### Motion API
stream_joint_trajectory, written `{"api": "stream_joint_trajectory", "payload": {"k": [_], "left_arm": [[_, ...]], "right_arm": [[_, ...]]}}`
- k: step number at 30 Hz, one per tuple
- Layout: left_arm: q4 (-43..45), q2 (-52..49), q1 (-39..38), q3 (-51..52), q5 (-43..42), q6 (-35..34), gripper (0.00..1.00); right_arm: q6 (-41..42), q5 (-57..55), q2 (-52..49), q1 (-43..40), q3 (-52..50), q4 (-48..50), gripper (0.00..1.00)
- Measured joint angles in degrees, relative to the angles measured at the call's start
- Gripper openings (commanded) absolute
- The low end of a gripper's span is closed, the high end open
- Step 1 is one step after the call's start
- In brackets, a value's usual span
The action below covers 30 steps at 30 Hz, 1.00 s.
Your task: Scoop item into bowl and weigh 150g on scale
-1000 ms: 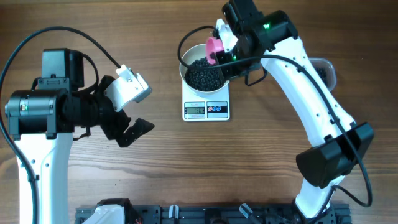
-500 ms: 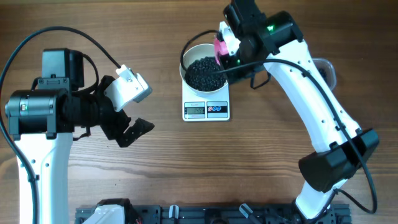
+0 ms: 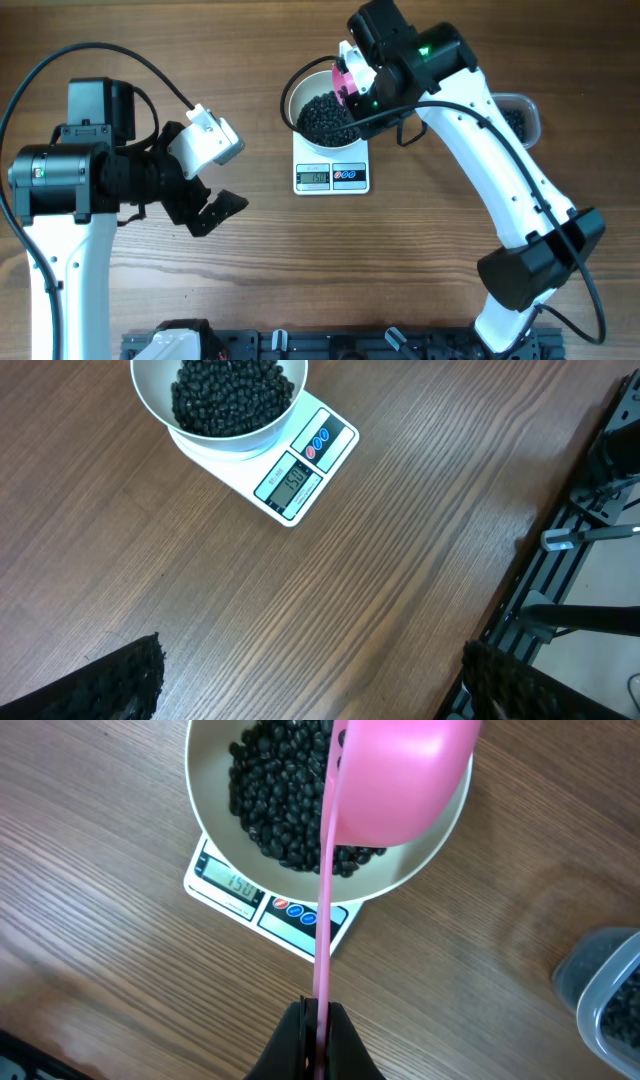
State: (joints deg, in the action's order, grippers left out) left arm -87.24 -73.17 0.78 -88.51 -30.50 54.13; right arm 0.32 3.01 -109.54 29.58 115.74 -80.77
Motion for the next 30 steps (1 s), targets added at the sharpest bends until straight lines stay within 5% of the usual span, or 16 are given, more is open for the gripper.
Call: {"api": "stream_joint_trajectory", "payload": {"k": [30], "left_arm": [[0.00,0.00,0.00,0.00,0.00,0.00,1.00]], "right_arm": [[-0.61,-3.28,0.04,1.79,-0.11,0.70,0.04]]}}
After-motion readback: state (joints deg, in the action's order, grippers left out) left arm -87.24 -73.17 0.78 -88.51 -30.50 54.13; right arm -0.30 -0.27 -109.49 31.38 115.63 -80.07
